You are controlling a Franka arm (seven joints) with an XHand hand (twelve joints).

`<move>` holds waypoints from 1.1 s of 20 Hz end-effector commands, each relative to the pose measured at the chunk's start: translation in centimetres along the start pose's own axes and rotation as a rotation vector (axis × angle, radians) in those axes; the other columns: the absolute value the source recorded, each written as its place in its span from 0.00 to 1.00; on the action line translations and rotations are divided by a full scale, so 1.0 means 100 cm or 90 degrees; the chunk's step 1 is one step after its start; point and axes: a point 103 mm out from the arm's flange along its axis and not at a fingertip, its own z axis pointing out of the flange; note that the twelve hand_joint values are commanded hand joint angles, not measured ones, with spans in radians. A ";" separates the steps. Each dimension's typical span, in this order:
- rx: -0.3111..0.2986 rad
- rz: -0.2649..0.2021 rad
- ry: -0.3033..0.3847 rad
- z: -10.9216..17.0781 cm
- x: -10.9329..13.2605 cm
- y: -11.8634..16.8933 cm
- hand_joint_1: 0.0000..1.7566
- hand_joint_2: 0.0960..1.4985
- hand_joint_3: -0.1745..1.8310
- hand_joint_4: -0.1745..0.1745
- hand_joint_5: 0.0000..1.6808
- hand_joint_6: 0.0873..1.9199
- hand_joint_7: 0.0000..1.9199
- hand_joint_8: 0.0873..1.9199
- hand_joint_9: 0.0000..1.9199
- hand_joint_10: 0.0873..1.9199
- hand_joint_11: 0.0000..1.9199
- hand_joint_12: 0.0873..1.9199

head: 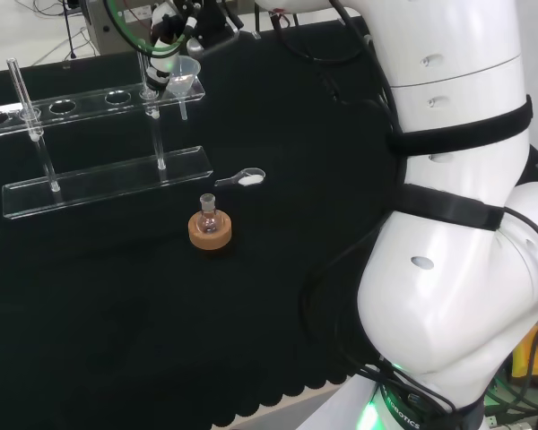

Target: Pick up the funnel from the transparent funnel stand.

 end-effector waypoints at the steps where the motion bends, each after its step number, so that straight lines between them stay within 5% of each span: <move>1: -0.017 0.006 -0.016 0.002 -0.009 0.001 0.35 0.38 0.35 0.45 0.06 0.00 0.00 0.13 0.01 0.43 0.16 0.76; 7: 0.004 0.005 -0.010 0.005 -0.017 0.004 0.37 0.37 0.35 0.48 0.04 0.00 0.00 0.10 0.01 0.45 0.17 0.77; 22: 0.015 -0.011 -0.022 0.009 -0.023 0.015 0.36 0.35 0.37 0.56 0.04 0.00 0.00 0.19 0.08 0.45 0.23 0.75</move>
